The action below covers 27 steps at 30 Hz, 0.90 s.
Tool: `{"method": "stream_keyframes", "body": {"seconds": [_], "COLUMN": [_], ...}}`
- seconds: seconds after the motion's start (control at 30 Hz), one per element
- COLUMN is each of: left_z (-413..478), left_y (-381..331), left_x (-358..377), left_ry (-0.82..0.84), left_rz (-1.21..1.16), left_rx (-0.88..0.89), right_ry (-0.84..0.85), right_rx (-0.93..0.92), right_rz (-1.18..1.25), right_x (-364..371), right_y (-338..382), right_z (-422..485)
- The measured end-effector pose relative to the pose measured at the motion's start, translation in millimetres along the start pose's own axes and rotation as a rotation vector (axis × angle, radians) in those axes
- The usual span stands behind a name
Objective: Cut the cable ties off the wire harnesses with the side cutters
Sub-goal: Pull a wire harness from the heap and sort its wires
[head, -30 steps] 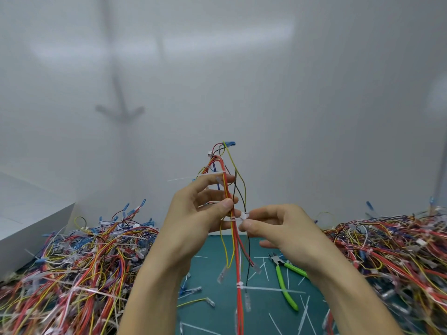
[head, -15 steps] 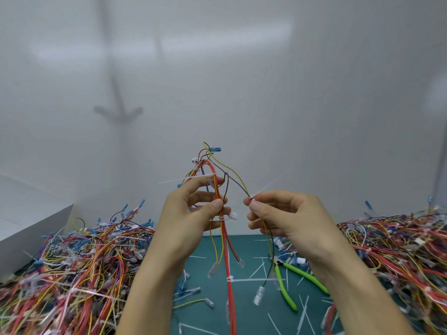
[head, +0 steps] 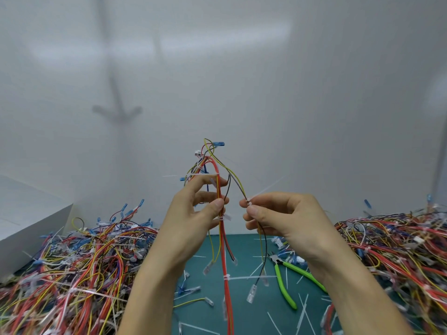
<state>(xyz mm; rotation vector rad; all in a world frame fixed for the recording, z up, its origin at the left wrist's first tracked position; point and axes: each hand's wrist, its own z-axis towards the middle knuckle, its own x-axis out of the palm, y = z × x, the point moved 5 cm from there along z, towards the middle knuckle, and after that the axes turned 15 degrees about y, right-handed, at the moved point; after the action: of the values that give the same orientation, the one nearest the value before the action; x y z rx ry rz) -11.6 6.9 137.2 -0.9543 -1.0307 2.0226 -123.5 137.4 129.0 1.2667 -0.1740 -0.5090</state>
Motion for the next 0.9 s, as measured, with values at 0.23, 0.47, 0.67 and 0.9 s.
{"method": "stream_keyframes", "body": {"seconds": [0.23, 0.47, 0.67, 0.9], "left_z": [-2, 1, 4, 5], "left_y": [-1, 4, 9, 8], "left_x": [4, 3, 4, 4], "left_ry": [0.062, 0.042, 0.070, 0.066], "left_rz": [0.123, 0.076, -0.063, -0.038], "left_rx": [-0.021, -0.058, -0.055, -0.023], "right_ry": [0.007, 0.006, -0.009, -0.009], "right_rx": [-0.007, 0.000, 0.024, 0.028], "right_rz": [0.007, -0.003, -0.019, -0.047], "right_x": [0, 0, 2, 1], "right_y": [1, -1, -5, -7], "right_z": [0, 1, 3, 3]}}
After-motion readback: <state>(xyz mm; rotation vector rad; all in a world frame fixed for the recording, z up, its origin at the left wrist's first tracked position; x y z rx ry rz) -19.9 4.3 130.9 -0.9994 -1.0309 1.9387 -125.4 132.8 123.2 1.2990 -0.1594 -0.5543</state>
